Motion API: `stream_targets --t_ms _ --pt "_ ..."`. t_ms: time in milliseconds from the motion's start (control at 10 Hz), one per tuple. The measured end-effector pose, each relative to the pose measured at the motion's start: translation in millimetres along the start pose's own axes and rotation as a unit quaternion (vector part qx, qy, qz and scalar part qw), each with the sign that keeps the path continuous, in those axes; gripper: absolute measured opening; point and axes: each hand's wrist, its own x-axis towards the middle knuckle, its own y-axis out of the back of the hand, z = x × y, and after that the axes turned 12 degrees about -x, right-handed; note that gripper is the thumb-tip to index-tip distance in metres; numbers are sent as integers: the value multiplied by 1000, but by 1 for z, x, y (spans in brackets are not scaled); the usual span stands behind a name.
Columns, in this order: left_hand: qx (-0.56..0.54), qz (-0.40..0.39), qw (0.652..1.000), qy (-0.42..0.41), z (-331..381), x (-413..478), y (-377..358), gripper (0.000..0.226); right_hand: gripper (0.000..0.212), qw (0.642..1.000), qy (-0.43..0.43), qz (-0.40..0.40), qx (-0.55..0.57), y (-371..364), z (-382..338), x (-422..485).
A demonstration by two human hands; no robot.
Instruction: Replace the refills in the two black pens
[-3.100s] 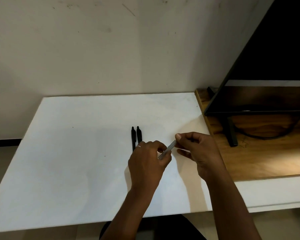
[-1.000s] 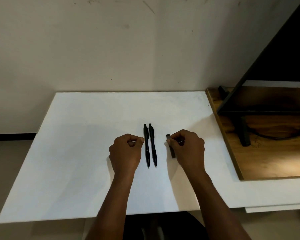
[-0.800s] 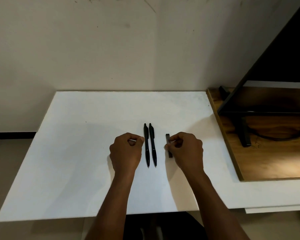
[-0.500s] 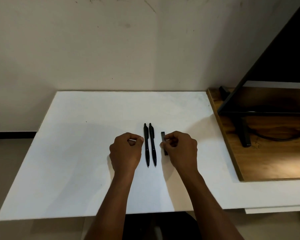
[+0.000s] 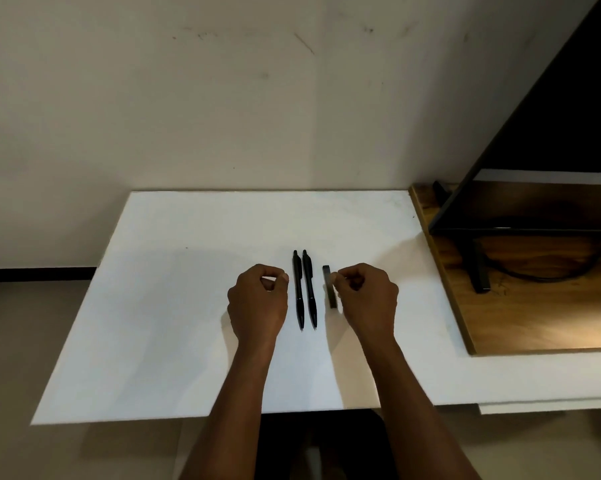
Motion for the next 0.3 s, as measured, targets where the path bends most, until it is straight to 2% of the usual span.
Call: stream_targets --t_ms 100,300 --pt "19 -3 1000 -4 7 -17 9 10 10 1000 -9 20 2 8 -2 -20" --pt "44 -28 999 -17 4 -80 43 11 14 1000 -13 5 -28 40 5 -87"
